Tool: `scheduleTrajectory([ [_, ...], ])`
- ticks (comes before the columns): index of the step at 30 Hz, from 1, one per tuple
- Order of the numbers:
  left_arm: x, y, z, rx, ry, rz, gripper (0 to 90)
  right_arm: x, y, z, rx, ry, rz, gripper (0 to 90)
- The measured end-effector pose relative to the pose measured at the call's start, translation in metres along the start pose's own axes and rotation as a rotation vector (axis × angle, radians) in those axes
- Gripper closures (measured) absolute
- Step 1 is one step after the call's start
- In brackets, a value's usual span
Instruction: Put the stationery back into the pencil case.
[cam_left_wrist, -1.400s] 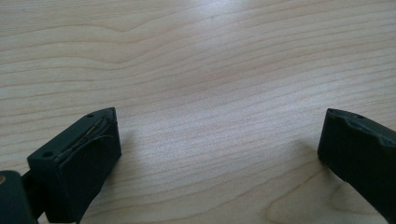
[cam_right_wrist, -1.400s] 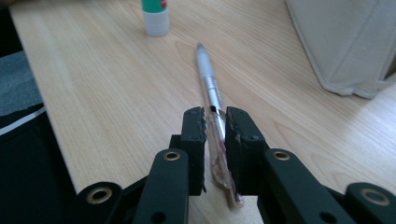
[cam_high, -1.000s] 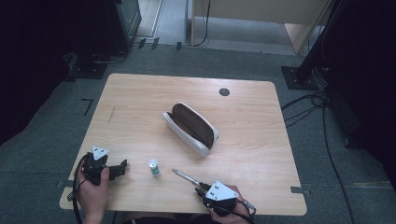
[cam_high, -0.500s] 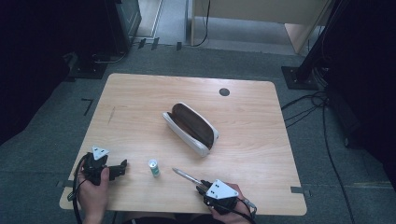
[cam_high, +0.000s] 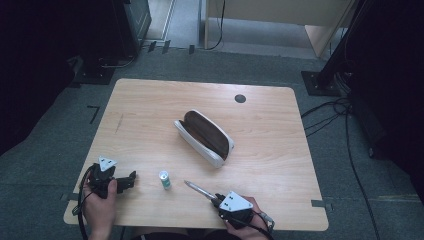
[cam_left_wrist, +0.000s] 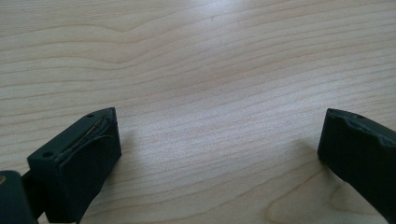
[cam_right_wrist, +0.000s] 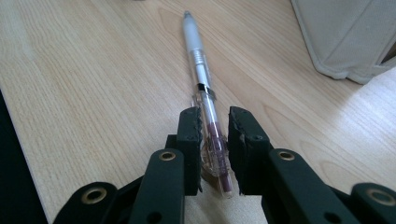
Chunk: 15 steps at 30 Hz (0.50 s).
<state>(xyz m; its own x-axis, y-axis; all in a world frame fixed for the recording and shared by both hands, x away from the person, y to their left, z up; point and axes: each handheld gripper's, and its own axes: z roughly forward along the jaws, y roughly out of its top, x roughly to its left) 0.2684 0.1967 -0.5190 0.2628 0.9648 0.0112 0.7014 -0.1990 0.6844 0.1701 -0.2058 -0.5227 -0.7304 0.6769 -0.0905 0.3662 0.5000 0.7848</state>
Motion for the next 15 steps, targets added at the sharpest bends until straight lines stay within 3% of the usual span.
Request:
scheduleTrajectory([
  [7,0.0000,0.0000,0.0000,0.000,0.000,0.000,0.0,-0.0027,0.0007,0.0016,0.017,0.013,0.025,74.6],
  [11,0.0000,0.0000,0.0000,0.000,0.000,0.000,0.0,0.0013,0.0005,0.0013,0.010,-0.010,0.018,76.0],
  [15,0.0000,0.0000,0.0000,0.000,0.000,0.000,0.0,0.0003,0.0001,0.0005,0.009,-0.001,0.055,76.2],
])
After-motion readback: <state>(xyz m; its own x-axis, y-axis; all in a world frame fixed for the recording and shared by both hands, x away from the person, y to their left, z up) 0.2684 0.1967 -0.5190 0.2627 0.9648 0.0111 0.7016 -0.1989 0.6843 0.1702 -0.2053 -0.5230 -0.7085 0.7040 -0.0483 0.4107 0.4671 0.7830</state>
